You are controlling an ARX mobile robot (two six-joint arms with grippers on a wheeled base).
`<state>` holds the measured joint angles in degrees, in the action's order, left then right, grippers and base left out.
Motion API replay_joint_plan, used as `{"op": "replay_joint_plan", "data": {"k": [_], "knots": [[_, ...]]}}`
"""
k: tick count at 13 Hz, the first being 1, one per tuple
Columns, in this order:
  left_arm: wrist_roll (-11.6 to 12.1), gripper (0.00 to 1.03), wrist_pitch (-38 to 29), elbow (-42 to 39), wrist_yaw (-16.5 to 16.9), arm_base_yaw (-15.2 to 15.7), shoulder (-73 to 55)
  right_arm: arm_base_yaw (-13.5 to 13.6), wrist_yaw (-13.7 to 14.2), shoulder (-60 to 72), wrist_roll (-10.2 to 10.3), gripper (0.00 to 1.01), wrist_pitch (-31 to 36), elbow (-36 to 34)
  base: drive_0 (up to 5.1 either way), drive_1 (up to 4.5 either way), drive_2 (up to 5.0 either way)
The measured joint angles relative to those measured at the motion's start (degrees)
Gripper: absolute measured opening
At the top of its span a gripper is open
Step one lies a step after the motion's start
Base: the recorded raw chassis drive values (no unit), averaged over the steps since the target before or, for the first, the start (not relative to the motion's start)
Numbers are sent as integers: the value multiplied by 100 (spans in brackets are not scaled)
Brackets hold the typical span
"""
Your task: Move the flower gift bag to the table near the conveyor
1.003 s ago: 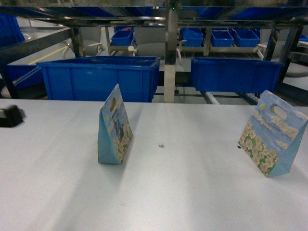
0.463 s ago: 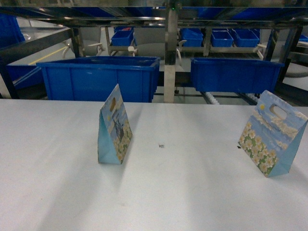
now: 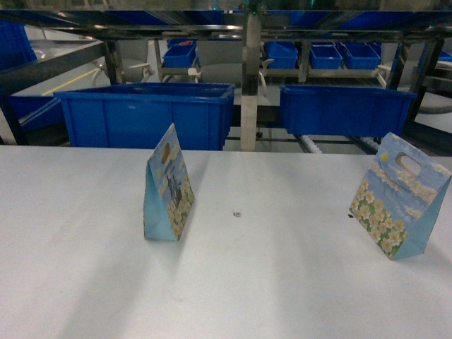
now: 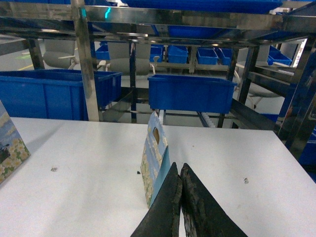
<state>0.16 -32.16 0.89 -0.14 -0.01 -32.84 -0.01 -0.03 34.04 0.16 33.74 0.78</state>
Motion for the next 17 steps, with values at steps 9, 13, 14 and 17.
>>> {"op": "replay_joint_plan", "data": {"k": [9, 13, 14, 17], "knots": [[0, 2, 1928, -2, 0, 0, 2013, 0, 0, -2068, 0, 2, -2031, -2, 0, 0, 0], [0, 2, 2579, 4, -4, 0, 2551, 0, 0, -2437, 0, 2, -2402, -2, 0, 0, 0], [0, 2, 3180, 0, 11, 0, 3239, 0, 2, -3222, -2, 2, -3425, 0, 0, 0, 0], [0, 2, 3246, 0, 15, 0, 3226, 0, 0, -3379, -4, 2, -3390, 0, 0, 0, 0]]}}
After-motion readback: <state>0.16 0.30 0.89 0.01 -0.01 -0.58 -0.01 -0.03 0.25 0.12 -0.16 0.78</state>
